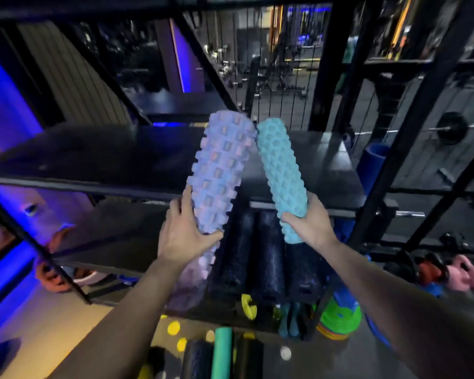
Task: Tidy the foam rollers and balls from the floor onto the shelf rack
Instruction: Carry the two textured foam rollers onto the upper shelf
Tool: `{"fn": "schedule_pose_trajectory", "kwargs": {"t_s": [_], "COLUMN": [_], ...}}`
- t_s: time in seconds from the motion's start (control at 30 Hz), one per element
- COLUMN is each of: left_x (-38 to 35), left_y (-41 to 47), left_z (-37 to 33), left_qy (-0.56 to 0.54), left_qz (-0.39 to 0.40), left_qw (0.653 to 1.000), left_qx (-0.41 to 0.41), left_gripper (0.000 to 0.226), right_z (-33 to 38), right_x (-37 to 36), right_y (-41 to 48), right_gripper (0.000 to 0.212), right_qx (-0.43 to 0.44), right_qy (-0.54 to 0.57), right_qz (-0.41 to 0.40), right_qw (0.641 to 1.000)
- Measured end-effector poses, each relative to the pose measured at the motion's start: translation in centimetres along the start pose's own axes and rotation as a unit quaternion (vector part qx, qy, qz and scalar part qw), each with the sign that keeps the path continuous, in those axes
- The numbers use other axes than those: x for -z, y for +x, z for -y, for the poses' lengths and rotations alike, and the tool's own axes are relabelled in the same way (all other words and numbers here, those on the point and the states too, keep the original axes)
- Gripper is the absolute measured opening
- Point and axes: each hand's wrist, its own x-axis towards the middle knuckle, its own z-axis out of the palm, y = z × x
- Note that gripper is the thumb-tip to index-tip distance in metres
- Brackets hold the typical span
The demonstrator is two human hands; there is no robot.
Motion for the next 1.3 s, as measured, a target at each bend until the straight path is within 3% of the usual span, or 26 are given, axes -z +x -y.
{"fn": "schedule_pose_trajectory", "kwargs": {"t_s": [0.1, 0.17, 0.33, 0.43, 0.63, 0.77, 1.07, 1.3], "left_x": [-1.4, -2.9, -7.1, -8.5, -11.1, -13.4, -17.8, -16.3], "left_y": [4.1, 6.9, 12.7, 15.7, 19.7, 21.8, 25.2, 26.2], "left_z": [-4.2, -7.2, -14.3, -17.3, -21.0, -23.3, -27.6, -27.0], "left_qy": [-0.026, -0.082, -0.189, -0.199, -0.148, -0.092, -0.064, -0.024], "left_qz": [0.023, 0.029, 0.041, 0.053, 0.091, 0.12, 0.182, 0.22], "left_qw": [0.999, 0.995, 0.976, 0.972, 0.979, 0.983, 0.979, 0.975], "left_qx": [0.023, 0.044, 0.102, 0.112, 0.106, 0.108, 0.062, 0.027], "left_gripper": [0.132, 0.133, 0.116, 0.11, 0.116, 0.111, 0.047, 0.047], "right_z": [0.2, 0.2, -2.0, -3.1, -3.8, -4.2, -5.5, -5.6], "right_x": [1.7, 3.4, 7.9, 8.9, 8.9, 8.4, 7.2, 6.8], "right_y": [3.7, 6.2, 10.7, 12.4, 14.3, 14.7, 16.9, 17.0], "right_gripper": [0.081, 0.094, 0.099, 0.096, 0.089, 0.091, 0.094, 0.092], "right_qx": [-0.054, -0.101, -0.142, -0.144, -0.174, -0.129, -0.1, -0.095], "right_qy": [0.038, 0.012, -0.073, -0.057, -0.071, -0.125, -0.203, -0.202], "right_qz": [-0.022, -0.048, -0.102, -0.108, -0.077, -0.09, -0.043, -0.026], "right_qw": [0.998, 0.994, 0.982, 0.982, 0.979, 0.98, 0.973, 0.974]}}
